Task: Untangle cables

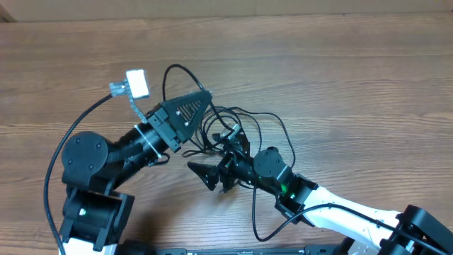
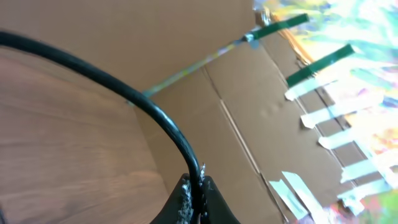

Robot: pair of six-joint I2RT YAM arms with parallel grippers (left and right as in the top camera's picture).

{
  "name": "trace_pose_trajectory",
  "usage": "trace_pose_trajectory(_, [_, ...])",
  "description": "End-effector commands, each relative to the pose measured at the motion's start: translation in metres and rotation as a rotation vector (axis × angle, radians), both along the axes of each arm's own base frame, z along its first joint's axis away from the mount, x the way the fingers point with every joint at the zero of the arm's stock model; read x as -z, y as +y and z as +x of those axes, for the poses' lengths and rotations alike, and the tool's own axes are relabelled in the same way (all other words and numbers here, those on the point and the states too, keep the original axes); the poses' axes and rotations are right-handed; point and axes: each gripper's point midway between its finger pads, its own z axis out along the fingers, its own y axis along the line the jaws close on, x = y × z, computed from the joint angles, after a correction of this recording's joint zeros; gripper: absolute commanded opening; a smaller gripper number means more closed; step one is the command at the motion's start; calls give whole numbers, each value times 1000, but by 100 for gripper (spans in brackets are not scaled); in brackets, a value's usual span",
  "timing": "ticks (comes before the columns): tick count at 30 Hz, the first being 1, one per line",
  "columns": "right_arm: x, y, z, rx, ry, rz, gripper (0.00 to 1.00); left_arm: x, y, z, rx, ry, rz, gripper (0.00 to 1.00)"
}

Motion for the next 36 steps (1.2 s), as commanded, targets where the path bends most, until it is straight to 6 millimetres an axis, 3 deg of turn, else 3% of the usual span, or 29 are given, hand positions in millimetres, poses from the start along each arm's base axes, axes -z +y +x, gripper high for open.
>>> trace_pose_trajectory(1, [-16, 6, 2, -9, -43, 26, 100, -16, -14, -12, 99, -72, -7, 4])
trace_pose_trajectory(10, [-12, 2, 7, 30, -40, 9, 100, -16, -25, -7, 131, -92, -14, 4])
trace_pose_trajectory(14, [-14, -5, 18, 104, -54, 5, 99, -20, -30, -16, 186, -108, -20, 4])
trace_pose_trajectory(21, [-11, -5, 19, 107, -50, -3, 98, -34, -42, -38, 282, -183, -37, 4])
trace_pose_trajectory(32, [-13, -10, 36, 187, -148, -21, 92, -37, -62, -57, 347, -182, -61, 4])
trace_pose_trajectory(36, [-11, -25, 54, 321, -161, -42, 91, -37, -68, -64, 377, -176, -67, 4])
